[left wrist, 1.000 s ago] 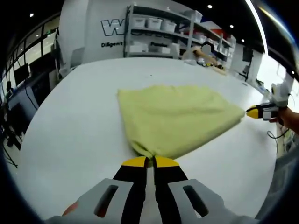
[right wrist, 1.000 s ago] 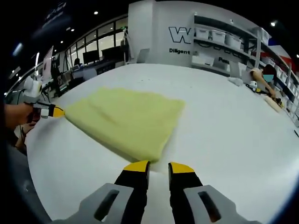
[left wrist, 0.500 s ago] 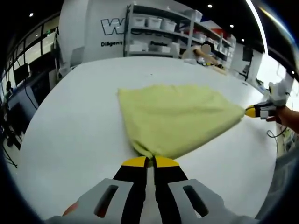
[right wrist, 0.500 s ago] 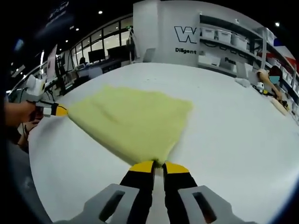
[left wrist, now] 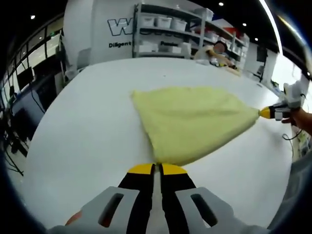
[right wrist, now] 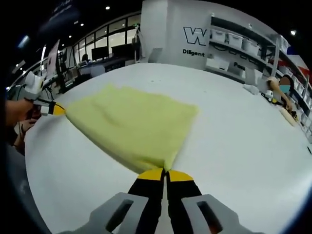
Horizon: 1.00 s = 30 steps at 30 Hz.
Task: Fold the garment on the visible template until the final outline fits inside the template.
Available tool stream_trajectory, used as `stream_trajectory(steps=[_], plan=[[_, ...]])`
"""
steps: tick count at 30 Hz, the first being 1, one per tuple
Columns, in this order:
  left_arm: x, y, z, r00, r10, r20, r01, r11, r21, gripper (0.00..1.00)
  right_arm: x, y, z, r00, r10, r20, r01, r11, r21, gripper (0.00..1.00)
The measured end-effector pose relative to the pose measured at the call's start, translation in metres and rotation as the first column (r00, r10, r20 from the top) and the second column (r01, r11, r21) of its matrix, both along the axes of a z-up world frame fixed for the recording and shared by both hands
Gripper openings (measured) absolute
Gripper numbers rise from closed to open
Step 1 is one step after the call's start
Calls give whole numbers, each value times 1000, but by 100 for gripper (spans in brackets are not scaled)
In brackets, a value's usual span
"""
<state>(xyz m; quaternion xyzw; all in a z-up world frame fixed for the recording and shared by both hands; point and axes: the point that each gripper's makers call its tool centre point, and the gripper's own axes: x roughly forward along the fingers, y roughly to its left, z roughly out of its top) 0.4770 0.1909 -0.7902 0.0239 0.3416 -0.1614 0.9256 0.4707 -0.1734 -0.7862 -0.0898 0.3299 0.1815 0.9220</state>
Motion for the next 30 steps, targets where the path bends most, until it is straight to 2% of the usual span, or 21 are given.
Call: stream_trajectory(steps=[5,8,10,14,18,21,25,27,30], plan=[[-2,5,0,1000,8,0,-8,1000,10,0,1,-2,0,1000,-8,2,8,1000,-13,0],[-2,3,3,1000,5,14,-5,1000,0,0,1,-1,1,1000,-3,-4,3,1000,-10,0],[-2,1,2,1000,4,5,-4,1000,-3,0,1,-1,0,1000,-3,-6,3,1000,-9,0],[-1,5,2,999,42,-6,-42,999,-19,0,-1,-1,0,1000,-2,-9,2,1000,-12,0],[2,8,8,995,97,8,-96,993,-65,6,0,-1,1,1000,0,-11,0,1000,-18,0],[5,3,15,994,101,29,-97,988,-118,11,0,-1,0,1000,-3,-14,3,1000,-20,0],[9,6,22,988,139,63,-129,982,-140,14,1,0,1,1000,-3,-16,3,1000,-21,0],[8,-1,19,991,126,34,-118,976,-183,14,1,0,1,1000,-2,-16,2,1000,-22,0],[7,-8,15,995,101,22,-95,978,-184,15,1,0,1,1000,-4,-15,4,1000,-20,0]])
